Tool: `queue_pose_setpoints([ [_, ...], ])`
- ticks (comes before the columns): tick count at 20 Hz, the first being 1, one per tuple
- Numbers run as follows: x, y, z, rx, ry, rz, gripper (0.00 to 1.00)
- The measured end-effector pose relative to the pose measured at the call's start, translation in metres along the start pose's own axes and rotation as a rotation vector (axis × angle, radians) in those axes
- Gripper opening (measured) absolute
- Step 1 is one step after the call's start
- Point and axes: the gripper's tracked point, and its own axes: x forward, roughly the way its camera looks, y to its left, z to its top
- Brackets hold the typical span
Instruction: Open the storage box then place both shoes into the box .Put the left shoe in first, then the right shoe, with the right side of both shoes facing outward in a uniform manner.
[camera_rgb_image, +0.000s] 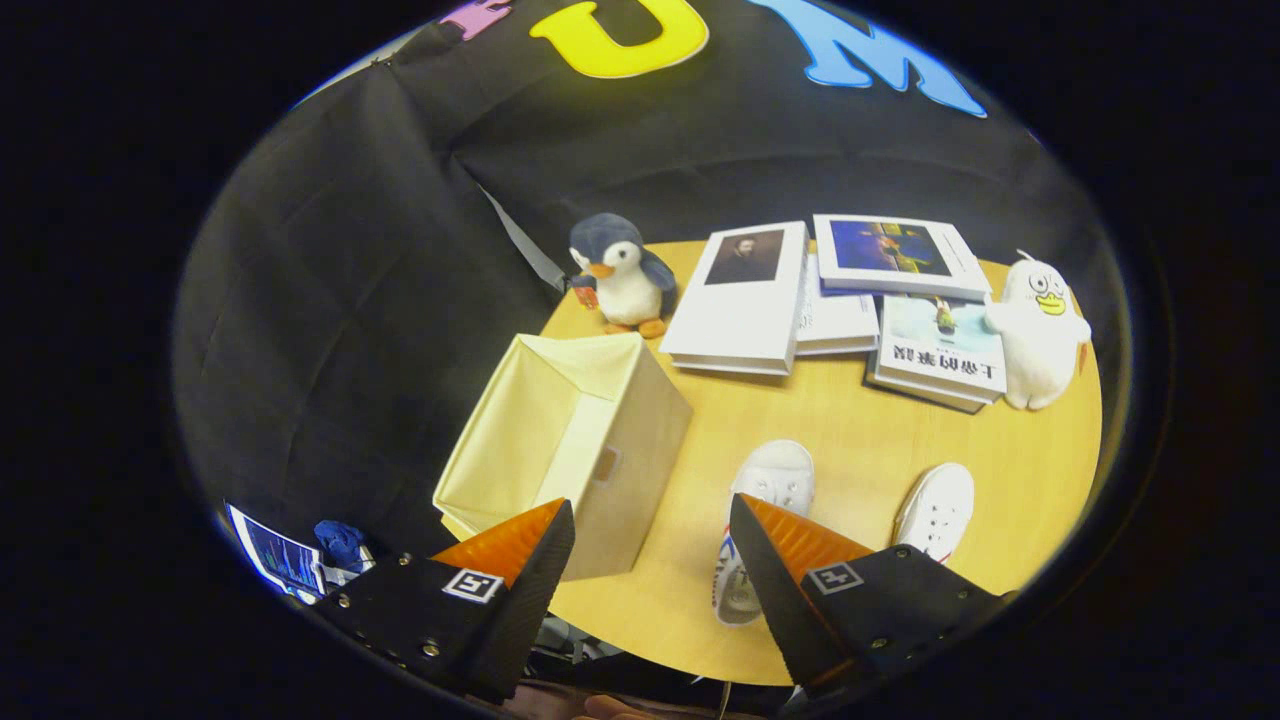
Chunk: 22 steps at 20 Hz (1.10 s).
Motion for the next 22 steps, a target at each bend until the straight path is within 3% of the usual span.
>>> queue_pose_setpoints([
  [7, 0.028, -0.065, -0.049, 0.114, 0.185, -0.043, 0.95],
  [14, 0.067, -0.101, -0.093, 0.064, 0.324, -0.087, 0.91],
  [22, 0.113, -0.122, -0.113, -0.018, 0.421, -0.127, 0.88],
])
